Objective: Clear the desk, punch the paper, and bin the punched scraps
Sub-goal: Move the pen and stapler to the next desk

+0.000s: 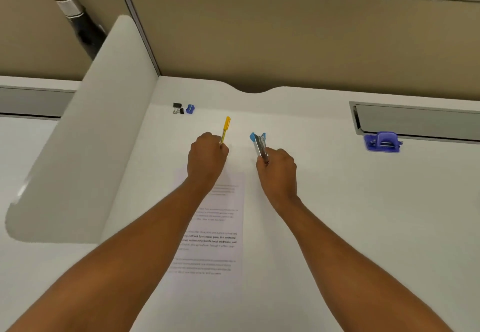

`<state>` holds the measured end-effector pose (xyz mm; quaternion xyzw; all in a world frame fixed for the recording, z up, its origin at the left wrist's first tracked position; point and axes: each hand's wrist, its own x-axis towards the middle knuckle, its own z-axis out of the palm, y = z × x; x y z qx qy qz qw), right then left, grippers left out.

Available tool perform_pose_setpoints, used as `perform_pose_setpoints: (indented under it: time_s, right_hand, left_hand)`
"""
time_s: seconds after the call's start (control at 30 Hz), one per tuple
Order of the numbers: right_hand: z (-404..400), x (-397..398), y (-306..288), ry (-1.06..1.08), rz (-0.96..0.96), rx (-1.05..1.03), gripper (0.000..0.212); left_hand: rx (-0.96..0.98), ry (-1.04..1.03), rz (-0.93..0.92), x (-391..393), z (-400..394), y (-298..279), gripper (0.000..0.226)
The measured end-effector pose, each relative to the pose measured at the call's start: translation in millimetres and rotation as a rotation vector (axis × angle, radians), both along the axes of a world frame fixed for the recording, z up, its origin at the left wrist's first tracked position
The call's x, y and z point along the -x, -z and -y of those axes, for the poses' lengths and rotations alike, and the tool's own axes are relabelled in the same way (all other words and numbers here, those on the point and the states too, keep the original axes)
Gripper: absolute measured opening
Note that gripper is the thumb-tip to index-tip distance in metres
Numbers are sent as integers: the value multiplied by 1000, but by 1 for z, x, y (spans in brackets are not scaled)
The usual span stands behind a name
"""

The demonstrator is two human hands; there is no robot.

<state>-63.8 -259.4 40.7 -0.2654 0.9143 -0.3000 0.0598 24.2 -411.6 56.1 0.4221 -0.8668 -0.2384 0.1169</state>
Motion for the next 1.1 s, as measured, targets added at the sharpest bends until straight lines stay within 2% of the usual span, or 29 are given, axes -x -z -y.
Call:
perform_pose_setpoints:
  time_s: [0.3,0.57,0.77,0.9,0.97,1.1]
  right_hand:
    - [135,26,28,-5,-18,-14,24]
    - [192,47,53,50,-42,-39,23]
    - [214,41,61,118,20,-33,28]
    - [216,42,57,121,71,-45,39]
    - [208,45,47,138,124,-20,44]
    - [152,45,21,72,165,101,39]
  left_hand:
    - [-5,-82,82,21,106,32,29]
    - [-17,-31,171,46,135,49,24]
    - [-2,-4,142,53,142,56,29]
    - [56,36,152,46,140,54,37]
    - [80,47,141,33,132,50,40]
    - [59,75,-7,-18,98,42,32]
